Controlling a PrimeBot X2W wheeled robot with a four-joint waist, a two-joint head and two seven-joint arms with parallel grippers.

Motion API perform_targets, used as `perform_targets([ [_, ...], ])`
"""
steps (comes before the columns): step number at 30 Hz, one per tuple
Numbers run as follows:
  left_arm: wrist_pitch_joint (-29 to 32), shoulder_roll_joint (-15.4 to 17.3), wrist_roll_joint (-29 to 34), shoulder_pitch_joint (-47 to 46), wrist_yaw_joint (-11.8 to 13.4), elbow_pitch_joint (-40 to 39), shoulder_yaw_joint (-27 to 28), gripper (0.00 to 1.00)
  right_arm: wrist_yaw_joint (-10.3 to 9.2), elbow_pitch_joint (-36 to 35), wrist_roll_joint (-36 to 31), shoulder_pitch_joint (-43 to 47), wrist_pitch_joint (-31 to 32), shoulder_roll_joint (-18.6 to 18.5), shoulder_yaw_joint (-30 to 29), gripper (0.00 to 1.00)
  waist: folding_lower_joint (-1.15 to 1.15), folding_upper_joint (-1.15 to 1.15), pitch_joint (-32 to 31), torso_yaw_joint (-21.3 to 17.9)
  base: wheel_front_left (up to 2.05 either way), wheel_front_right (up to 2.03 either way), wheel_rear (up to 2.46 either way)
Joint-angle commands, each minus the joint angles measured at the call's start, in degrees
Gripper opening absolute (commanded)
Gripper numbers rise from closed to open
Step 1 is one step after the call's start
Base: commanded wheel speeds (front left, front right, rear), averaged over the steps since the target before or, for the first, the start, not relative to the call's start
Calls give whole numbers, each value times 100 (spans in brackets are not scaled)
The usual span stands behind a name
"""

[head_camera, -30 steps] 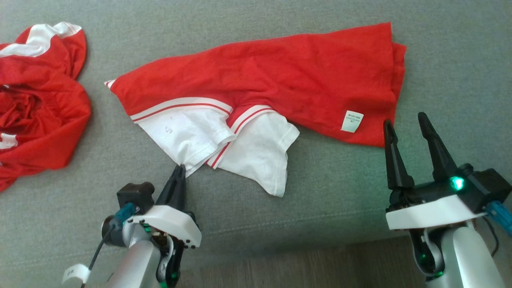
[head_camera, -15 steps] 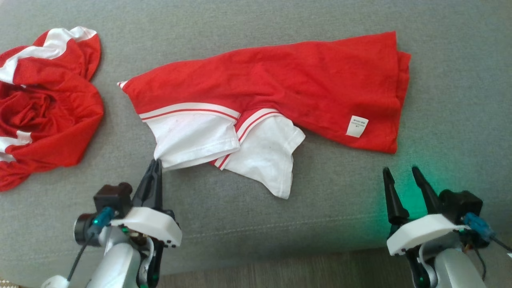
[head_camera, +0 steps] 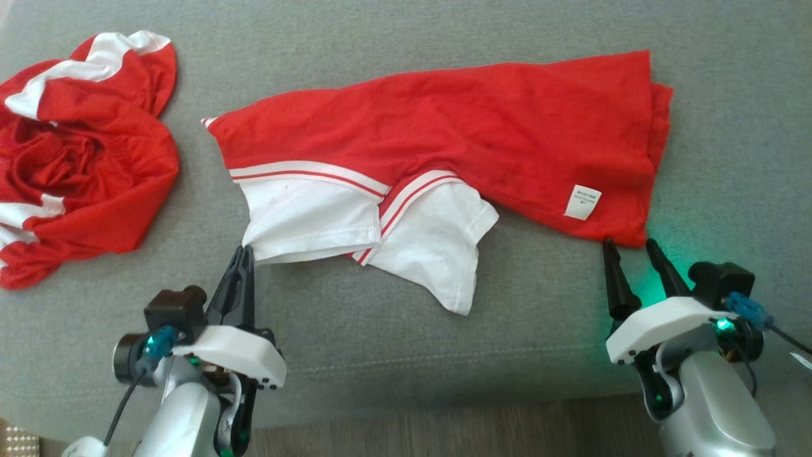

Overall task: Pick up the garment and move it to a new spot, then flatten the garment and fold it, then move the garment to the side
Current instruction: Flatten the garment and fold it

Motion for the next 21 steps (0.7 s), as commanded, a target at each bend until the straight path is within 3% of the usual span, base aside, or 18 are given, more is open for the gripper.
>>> perform_targets([
  [1,-31,72,44,-62,-35,-171,192,0,-1,-97,-13,-191,-21,-39,131,100,0,0,13,25,0,0,0],
  [9,-31,45,110,-64,-53,-100,228,0,-1,-111,36,-358,-21,-39,31,100,0,0,50,96,0,0,0],
  [10,-31,43,112,-62,-57,-90,236,0,-1,-116,49,-362,-21,-39,30,97,0,0,50,96,0,0,0],
  [12,-31,34,119,-63,-67,-72,249,0,-1,-104,96,-362,-21,-39,44,76,0,0,52,97,0,0,0],
  [14,-31,24,128,-68,-78,-52,257,0,-1,-89,73,-365,-21,-39,32,77,0,0,52,96,0,0,0],
  [17,-31,10,140,-84,-89,-27,274,0,-1,-80,8,-358,-21,-39,18,30,0,0,49,89,0,0,0],
  [18,-31,7,142,-89,-95,-19,283,0,-1,-84,-32,-347,-21,-39,-7,1,0,0,44,87,0,0,0],
  [21,-31,-6,153,-85,-106,-24,310,0,-1,-133,-135,-279,-21,-39,-112,0,0,0,8,78,0,0,0],
])
